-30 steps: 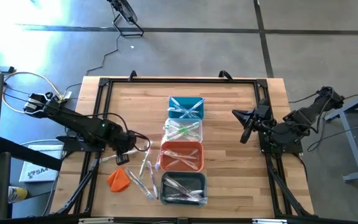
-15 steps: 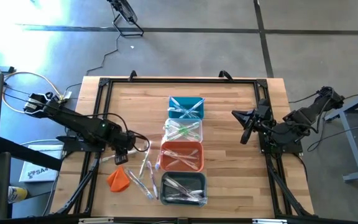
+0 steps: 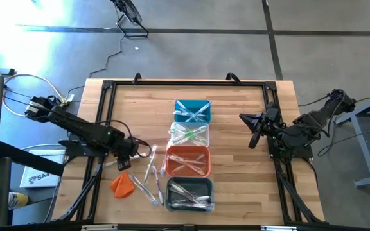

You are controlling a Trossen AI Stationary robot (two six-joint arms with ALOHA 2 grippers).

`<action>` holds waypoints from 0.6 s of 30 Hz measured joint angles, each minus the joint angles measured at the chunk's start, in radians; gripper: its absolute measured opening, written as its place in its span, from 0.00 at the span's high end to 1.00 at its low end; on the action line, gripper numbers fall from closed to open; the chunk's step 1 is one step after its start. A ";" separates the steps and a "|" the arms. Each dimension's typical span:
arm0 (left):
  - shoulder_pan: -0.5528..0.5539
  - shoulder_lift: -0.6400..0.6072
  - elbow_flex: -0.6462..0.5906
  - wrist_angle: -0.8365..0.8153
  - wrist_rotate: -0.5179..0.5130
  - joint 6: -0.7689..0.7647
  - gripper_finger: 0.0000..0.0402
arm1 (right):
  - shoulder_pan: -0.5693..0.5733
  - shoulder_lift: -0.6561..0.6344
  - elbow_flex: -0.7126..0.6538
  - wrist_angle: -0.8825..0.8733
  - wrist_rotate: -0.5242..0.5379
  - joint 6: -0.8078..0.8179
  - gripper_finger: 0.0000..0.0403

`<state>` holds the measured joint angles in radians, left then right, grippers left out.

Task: Pick & Place Toothbrushes
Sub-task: Put the green toothbrush into the transparent bin

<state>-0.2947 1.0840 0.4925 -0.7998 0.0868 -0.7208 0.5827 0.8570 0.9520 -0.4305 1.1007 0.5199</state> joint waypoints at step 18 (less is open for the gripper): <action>-0.001 -0.001 -0.048 0.063 0.015 0.014 0.67 | 0.000 0.000 0.000 -0.007 0.000 -0.002 1.00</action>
<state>-0.2955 1.0828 0.4449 -0.7364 0.1023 -0.7070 0.5827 0.8570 0.9520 -0.4374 1.1011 0.5182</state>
